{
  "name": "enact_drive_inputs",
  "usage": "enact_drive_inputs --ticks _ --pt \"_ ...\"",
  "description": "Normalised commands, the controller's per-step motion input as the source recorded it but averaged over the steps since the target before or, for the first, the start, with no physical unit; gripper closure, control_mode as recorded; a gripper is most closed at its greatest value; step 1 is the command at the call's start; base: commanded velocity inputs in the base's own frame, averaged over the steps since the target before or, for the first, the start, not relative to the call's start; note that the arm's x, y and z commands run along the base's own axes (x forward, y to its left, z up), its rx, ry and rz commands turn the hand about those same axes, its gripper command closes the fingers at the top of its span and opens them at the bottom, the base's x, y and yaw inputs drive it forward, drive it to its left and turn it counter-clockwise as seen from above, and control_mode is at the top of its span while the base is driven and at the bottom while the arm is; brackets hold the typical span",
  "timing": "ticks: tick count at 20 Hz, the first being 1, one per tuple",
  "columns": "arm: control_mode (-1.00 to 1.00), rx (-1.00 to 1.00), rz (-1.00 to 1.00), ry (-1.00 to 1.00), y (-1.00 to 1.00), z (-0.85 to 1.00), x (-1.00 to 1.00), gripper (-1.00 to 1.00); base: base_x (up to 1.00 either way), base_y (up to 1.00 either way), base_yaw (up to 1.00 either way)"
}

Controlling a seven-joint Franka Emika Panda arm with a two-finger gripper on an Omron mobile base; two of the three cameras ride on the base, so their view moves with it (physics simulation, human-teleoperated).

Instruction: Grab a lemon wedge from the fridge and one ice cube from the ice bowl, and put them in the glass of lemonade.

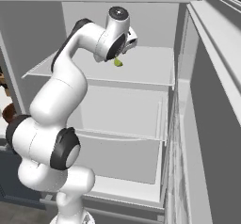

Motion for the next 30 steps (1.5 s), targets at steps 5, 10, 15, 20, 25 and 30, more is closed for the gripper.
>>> enact_drive_inputs --ticks 5,10,15,20,25,30 --pt "-1.0 0.0 -0.05 0.08 -0.06 -0.11 0.32 -1.0 0.0 0.0 0.0" --pt "-1.0 0.0 -0.06 0.05 -0.05 0.0 0.28 -1.0 0.0 0.0 0.0" --pt "-1.0 0.01 -0.06 0.05 -0.07 0.0 0.19 -1.0 0.0 0.0 0.0" --pt "-1.0 0.04 0.0 -0.02 -0.02 0.0 -0.42 -1.0 0.0 0.0 0.0" --pt "-1.0 0.01 0.0 -0.07 0.0 0.0 -0.36 -1.0 0.0 0.0 0.0" --pt "-1.0 0.0 0.0 -0.01 0.0 -0.15 -0.02 -1.0 0.0 0.0 0.0"
